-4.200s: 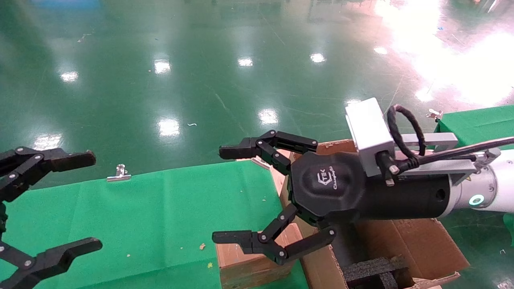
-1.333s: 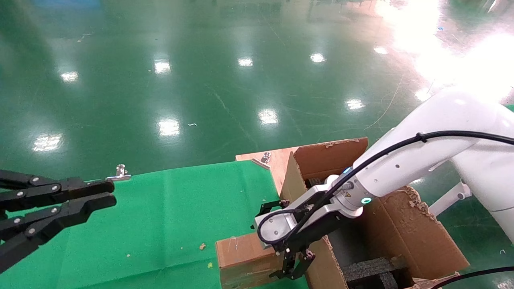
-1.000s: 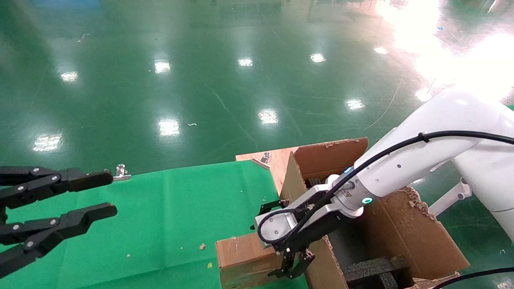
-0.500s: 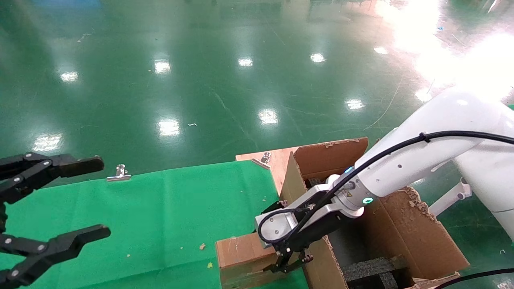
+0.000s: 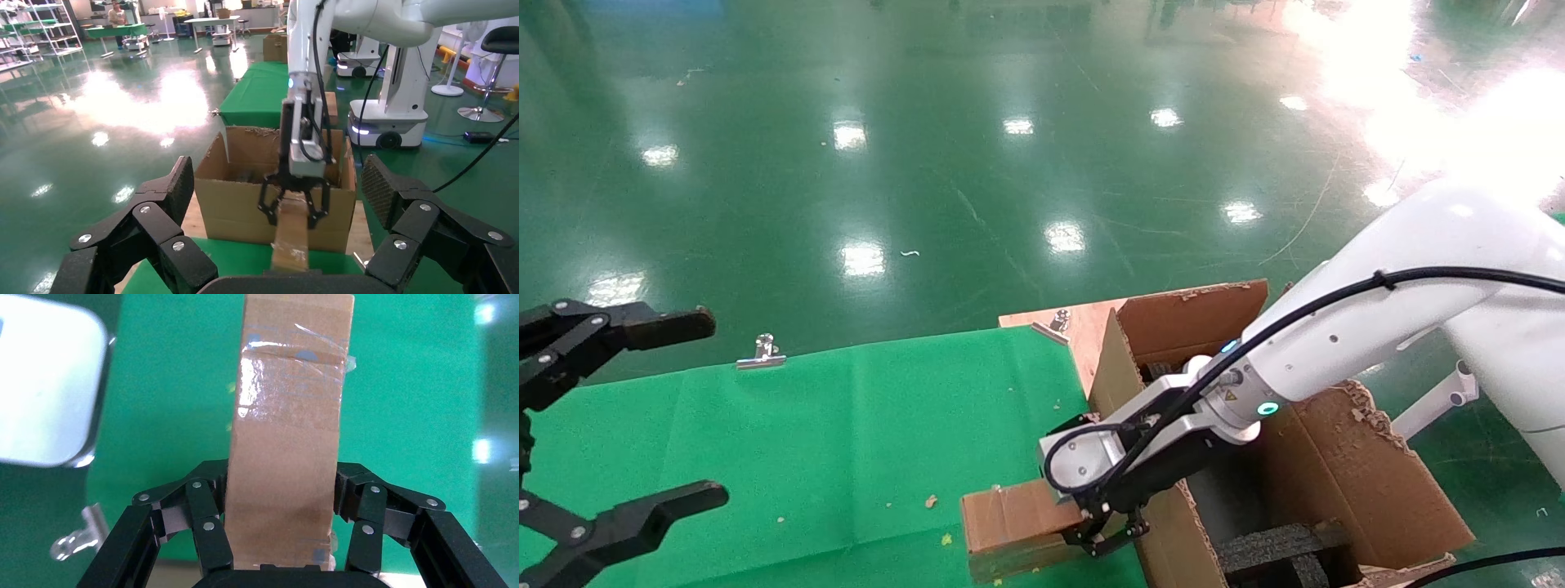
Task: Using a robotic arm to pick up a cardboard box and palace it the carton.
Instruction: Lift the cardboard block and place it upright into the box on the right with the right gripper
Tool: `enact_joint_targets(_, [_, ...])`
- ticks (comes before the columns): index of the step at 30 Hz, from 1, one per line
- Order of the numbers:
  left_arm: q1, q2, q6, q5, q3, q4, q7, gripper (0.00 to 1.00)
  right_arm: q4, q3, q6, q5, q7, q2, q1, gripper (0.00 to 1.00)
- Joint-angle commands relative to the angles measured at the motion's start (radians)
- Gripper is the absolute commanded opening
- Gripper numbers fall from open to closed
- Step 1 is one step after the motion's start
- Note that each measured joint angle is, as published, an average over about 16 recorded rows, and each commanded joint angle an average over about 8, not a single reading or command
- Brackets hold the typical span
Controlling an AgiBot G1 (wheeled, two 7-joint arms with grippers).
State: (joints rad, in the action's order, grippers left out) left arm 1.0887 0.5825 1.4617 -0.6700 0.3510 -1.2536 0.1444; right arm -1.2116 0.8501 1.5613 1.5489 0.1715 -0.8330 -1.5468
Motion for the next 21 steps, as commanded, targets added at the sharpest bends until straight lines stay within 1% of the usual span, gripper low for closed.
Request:
enact_joint_targets(1, [0.000,0.000,0.000,0.000,0.000,0.000,0.000,1.00,0.007,-0.004,-0.002,-0.011,0.002,0.003,-0.002,0.00])
enact_joint_targets(5, [0.000,0.000,0.000,0.000,0.000,0.000,0.000,1.00,0.040,-0.020,0.008,-0.055,-0.002,0.011,-0.060,0.00])
enact_joint_targets(10, [0.000,0.000,0.000,0.000,0.000,0.000,0.000,1.00,0.077,-0.020,0.020,-0.102,-0.017,0.022,-0.161,0.00])
enact_joint_targets(16, [0.000,0.000,0.000,0.000,0.000,0.000,0.000,1.00,0.124,0.001,0.024,-0.157,-0.042,0.037,-0.282,0.00])
enact_joint_targets(21, [0.000,0.000,0.000,0.000,0.000,0.000,0.000,1.00,0.162,0.027,0.021,-0.197,-0.055,0.049,-0.345,0.00])
